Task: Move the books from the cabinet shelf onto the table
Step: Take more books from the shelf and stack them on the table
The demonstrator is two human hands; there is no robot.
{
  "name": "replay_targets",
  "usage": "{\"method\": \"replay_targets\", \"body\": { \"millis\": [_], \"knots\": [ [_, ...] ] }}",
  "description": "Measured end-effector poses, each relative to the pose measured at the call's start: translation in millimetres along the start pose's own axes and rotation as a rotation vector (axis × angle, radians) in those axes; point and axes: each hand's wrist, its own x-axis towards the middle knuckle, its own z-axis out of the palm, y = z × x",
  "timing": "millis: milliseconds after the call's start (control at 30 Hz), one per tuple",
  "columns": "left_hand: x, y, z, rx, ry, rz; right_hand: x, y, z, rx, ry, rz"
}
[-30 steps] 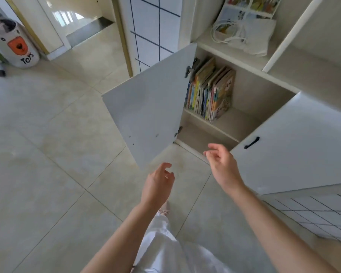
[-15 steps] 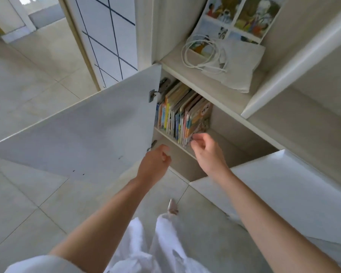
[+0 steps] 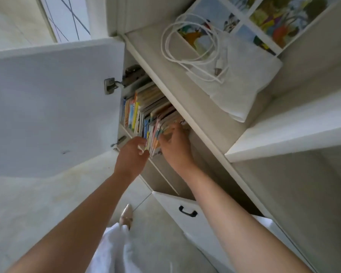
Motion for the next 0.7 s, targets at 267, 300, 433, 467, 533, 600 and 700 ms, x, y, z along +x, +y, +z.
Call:
{"method": "replay_targets", "body": {
  "millis": [267, 300, 433, 467, 533, 600, 700],
  "knots": [
    [47, -18, 28, -0.029, 0.049, 0.105, 48, 31, 19, -0.677, 0.098, -0.276],
    [51, -19, 30, -0.039, 0.043, 0.111, 50, 32, 18, -0.745, 0.073, -0.288],
    [63, -24, 40, -0.092, 0.018, 0.154, 58, 35, 20, -0.887, 0.053, -0.304],
    [65, -26, 42, -0.106, 0.029, 0.168, 59, 36, 22, -0.889, 0.064, -0.312],
    [68, -30, 46, -0.131, 0.056, 0.195, 62, 40, 25, -0.896, 0.101, -0.339],
    [70, -36, 50, -0.148, 0.087, 0.228, 65, 46, 26, -0.909, 0.168, -0.391],
    [71, -46, 59, -0.156, 0.093, 0.276, 70, 51, 26, -0.905, 0.248, -0.44]
  ]
}}
